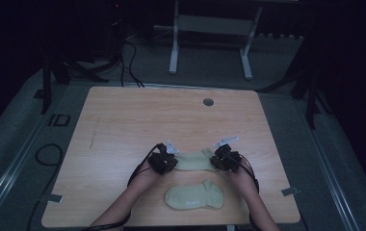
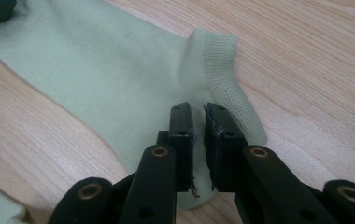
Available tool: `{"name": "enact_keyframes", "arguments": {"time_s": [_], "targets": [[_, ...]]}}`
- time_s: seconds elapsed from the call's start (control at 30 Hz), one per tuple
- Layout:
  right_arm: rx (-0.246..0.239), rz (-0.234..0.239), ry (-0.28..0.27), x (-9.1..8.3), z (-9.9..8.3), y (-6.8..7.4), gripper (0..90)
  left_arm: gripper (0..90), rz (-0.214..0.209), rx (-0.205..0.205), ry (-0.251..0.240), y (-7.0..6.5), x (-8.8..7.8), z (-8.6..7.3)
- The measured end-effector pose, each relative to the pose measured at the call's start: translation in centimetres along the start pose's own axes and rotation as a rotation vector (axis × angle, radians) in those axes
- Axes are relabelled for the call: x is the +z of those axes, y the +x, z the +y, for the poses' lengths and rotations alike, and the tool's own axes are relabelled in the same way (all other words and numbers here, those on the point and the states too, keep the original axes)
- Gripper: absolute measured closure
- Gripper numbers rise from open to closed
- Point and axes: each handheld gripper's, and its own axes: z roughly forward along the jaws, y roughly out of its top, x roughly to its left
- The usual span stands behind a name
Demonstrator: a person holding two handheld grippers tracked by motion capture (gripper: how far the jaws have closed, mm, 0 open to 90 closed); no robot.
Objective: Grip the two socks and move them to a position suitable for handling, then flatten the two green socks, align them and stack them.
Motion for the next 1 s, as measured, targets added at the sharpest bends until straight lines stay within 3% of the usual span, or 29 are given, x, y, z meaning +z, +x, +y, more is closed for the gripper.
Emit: {"name": "enact_keyframes", "arguments": {"time_s": [0.1, 0.17, 0.23, 0.37, 0.43, 0.53, 0.63, 0.73, 0.8, 0.9, 1.0], "targets": [[0.003, -0.001, 0.001, 0.0, 0.0, 0.0, 78.7, 87.0, 0.005, 0.012, 0.011, 0.0, 0.0, 0.2], [-0.002, 0.003, -0.002, -0.1, 0.0, 0.1, 71.0, 86.7, 0.004, 0.011, 0.014, -0.1, -0.1, 0.2], [-0.012, 0.013, -0.017, -0.3, 0.0, 0.2, 62.2, 75.8, -0.013, 0.014, 0.008, -0.1, -0.3, 0.2], [-0.032, 0.027, -0.067, -1.4, 0.3, 0.6, 33.7, 53.7, -0.037, -0.025, -0.024, -0.2, -1.1, 0.3], [-0.026, 0.047, -0.081, -1.9, 0.4, 0.6, 27.6, 47.4, -0.035, -0.008, -0.017, -0.5, -1.6, 0.4], [-0.015, 0.076, -0.093, -2.5, 0.5, 0.6, 21.7, 44.9, -0.031, -0.005, -0.018, -0.9, -2.4, 0.3], [-0.025, 0.109, -0.096, -2.8, 0.5, 0.8, 19.6, 42.9, -0.039, -0.023, -0.028, -1.0, -3.1, 0.1], [-0.052, 0.158, -0.099, -3.3, 0.4, 1.3, 23.8, 39.2, -0.058, -0.035, -0.037, -1.3, -3.7, -0.2], [-0.074, 0.148, -0.094, -3.7, 0.2, 1.8, 30.4, 38.1, -0.059, -0.034, -0.049, -1.6, -4.3, -0.4], [-0.112, 0.142, -0.089, -4.4, -0.1, 2.4, 30.9, 37.4, -0.059, -0.036, -0.078, -1.8, -5.2, -0.9], [-0.092, 0.146, -0.082, -5.3, -0.5, 2.6, 35.1, 41.8, -0.095, -0.045, -0.080, -2.0, -6.0, -1.3]]}}
